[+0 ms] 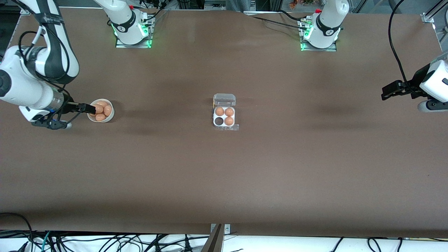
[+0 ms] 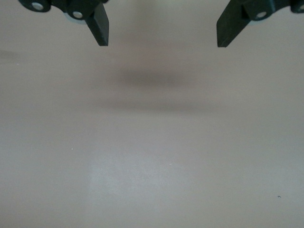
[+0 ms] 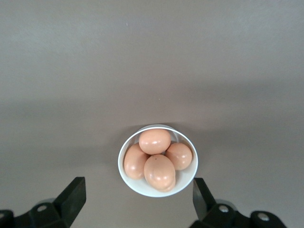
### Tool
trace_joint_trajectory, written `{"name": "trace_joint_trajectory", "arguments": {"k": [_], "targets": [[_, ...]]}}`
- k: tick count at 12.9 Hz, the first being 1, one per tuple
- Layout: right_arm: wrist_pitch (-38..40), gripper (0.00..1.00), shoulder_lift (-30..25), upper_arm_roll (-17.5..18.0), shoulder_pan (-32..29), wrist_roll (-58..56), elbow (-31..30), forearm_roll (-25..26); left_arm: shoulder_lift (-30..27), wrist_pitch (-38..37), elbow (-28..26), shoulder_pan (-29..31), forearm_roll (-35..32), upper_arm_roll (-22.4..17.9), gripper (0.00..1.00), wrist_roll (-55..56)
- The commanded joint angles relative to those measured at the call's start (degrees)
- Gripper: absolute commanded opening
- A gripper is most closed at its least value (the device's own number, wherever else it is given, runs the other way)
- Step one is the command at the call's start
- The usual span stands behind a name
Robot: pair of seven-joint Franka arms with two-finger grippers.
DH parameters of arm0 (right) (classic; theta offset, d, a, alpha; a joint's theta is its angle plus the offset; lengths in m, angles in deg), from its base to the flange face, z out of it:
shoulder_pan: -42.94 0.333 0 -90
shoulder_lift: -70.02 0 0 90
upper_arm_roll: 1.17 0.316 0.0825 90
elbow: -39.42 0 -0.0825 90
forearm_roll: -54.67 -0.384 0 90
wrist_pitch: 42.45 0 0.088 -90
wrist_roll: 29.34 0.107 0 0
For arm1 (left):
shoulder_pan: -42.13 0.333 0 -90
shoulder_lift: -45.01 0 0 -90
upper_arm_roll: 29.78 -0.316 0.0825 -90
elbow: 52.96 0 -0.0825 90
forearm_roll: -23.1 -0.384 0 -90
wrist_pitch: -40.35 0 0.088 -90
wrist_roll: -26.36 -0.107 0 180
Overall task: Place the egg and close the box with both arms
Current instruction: 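Reach the right gripper into the white bowl and grasp a brown egg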
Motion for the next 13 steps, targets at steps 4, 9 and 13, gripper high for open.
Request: {"name": "trace_joint_trajectory", "arguments": {"k": [4, 9, 13], "targets": [[-9.52, 1.0, -0.09, -0.29, -0.3, -0.58, -8.01, 0.52, 0.38, -1.21, 1.98, 0.19, -1.1, 0.05, 1.0, -1.24], [-10.14, 1.0, 3.07, -1.08, -0.39, -0.67, -8.01, 0.52, 0.56, -1.21, 1.98, 0.27, -1.1, 0.05, 1.0, -1.24], [-10.14, 1.0, 4.48, -1.17, -0.47, -0.67, -7.84, 0.52, 0.56, -1.21, 1.98, 0.19, -1.1, 0.14, 1.0, -1.24]]}}
